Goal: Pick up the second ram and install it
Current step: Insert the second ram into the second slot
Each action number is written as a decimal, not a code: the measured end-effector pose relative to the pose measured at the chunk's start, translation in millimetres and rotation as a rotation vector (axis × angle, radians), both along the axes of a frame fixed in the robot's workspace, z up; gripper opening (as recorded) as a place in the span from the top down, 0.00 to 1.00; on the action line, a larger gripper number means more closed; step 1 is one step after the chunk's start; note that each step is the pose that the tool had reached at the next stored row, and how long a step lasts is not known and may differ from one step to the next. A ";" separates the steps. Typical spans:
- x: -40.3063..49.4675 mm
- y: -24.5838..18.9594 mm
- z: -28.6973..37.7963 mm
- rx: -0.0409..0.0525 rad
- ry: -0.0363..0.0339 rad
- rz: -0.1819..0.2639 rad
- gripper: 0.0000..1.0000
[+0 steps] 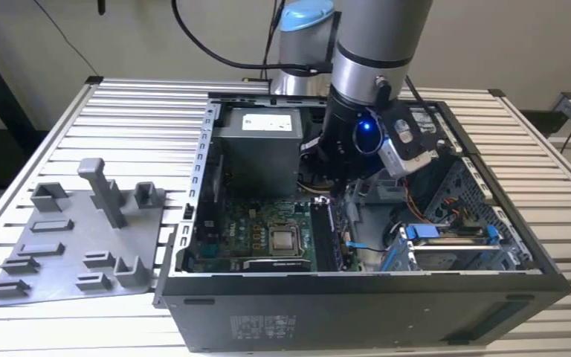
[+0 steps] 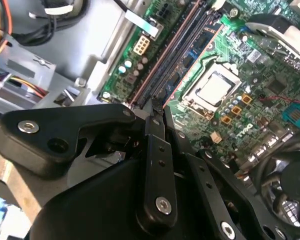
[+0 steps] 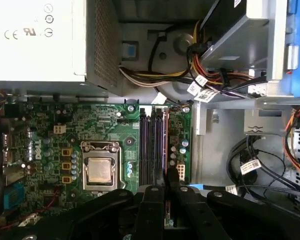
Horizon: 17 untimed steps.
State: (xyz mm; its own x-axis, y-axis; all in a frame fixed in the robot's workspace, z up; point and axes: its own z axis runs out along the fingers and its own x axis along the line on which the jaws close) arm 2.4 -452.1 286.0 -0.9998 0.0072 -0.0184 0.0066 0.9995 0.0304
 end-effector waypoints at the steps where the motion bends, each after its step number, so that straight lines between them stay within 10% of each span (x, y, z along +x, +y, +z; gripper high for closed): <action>1: -0.8 0.0 -1.6 -0.0003 0.0001 0.000 0.86; 17: -10.0 -0.1 -28.7 -0.0029 0.0012 0.001 0.86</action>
